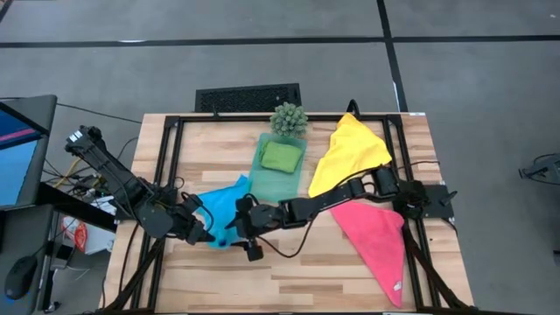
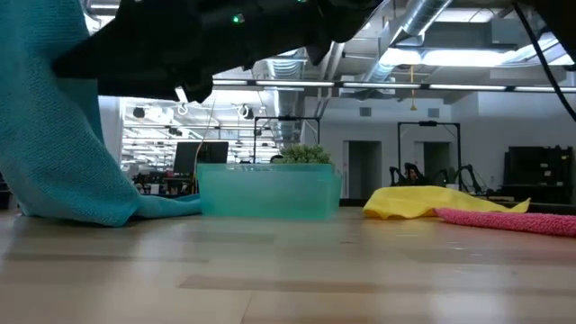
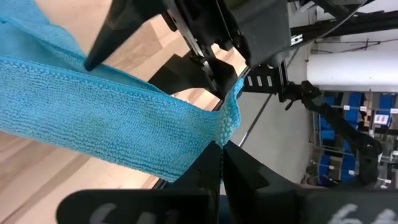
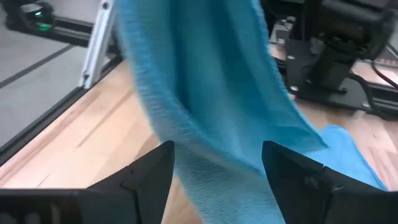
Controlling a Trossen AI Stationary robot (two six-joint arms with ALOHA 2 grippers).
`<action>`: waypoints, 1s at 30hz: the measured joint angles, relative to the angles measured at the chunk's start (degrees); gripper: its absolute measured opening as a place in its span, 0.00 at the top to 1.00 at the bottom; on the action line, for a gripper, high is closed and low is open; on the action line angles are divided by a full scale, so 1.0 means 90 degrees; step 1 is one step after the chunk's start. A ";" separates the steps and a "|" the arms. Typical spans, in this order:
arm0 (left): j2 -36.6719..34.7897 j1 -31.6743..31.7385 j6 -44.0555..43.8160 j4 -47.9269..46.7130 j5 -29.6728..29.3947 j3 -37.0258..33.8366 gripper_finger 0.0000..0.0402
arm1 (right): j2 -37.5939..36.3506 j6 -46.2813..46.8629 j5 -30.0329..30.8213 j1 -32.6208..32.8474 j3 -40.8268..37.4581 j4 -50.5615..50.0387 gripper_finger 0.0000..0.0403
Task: Fold microfiber towels
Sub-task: Fold the blue micro fiber cloth
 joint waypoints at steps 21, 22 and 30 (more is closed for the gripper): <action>0.0000 0.0002 -0.0010 0.0111 0.0026 0.0000 1.00 | -0.0109 -0.0930 -0.0827 0.0129 0.0002 -0.0255 0.53; 0.0000 0.0002 -0.0010 0.0145 -0.0006 0.0000 1.00 | -0.0109 -0.0932 -0.0833 0.0138 0.0002 -0.0333 0.55; 0.0000 0.0002 0.0091 0.0844 -0.0238 0.0000 1.00 | -0.0108 -0.0933 -0.0829 0.0206 0.0002 -0.0748 0.72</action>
